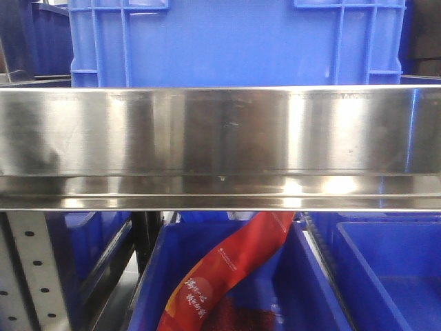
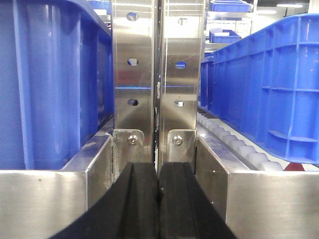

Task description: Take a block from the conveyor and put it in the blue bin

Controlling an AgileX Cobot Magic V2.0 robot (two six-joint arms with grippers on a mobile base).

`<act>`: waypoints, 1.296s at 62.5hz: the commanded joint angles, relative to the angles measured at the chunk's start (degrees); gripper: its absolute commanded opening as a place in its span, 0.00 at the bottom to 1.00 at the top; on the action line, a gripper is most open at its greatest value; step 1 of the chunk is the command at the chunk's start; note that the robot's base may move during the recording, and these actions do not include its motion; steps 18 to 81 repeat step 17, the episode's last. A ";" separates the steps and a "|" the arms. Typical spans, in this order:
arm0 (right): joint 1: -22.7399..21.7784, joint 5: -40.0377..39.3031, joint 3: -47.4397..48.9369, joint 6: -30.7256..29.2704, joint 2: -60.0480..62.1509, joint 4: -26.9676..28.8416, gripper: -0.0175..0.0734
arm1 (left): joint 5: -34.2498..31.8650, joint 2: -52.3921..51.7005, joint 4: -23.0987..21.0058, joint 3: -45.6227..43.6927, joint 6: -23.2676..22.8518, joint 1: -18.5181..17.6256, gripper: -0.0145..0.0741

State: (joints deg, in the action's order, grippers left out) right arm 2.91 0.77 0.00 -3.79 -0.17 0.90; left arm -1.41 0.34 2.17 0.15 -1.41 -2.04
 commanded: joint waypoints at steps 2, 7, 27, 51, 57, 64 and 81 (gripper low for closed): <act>-0.25 -1.31 0.00 -0.37 0.17 -0.11 0.01 | -1.08 -0.34 0.11 -0.15 -0.31 0.17 0.04; -0.25 -1.31 0.00 -0.37 0.17 -0.11 0.01 | -1.08 -0.34 0.11 -0.15 -0.31 0.17 0.04; -0.25 -1.31 0.00 -0.37 0.17 -0.11 0.01 | -1.08 -0.34 0.11 -0.15 -0.31 0.17 0.04; -0.25 -1.31 0.00 -0.37 0.17 -0.11 0.01 | -1.08 -0.34 0.11 -0.15 -0.31 0.17 0.04; -0.25 -1.31 0.00 -0.37 0.17 -0.11 0.01 | -1.08 -0.34 0.11 -0.15 -0.31 0.17 0.04; -0.25 -1.31 0.00 -0.37 0.17 -0.11 0.01 | -1.08 -0.34 0.11 -0.15 -0.31 0.17 0.04; -0.25 -1.31 0.00 -0.37 0.17 -0.11 0.01 | -1.08 -0.34 0.11 -0.15 -0.31 0.17 0.04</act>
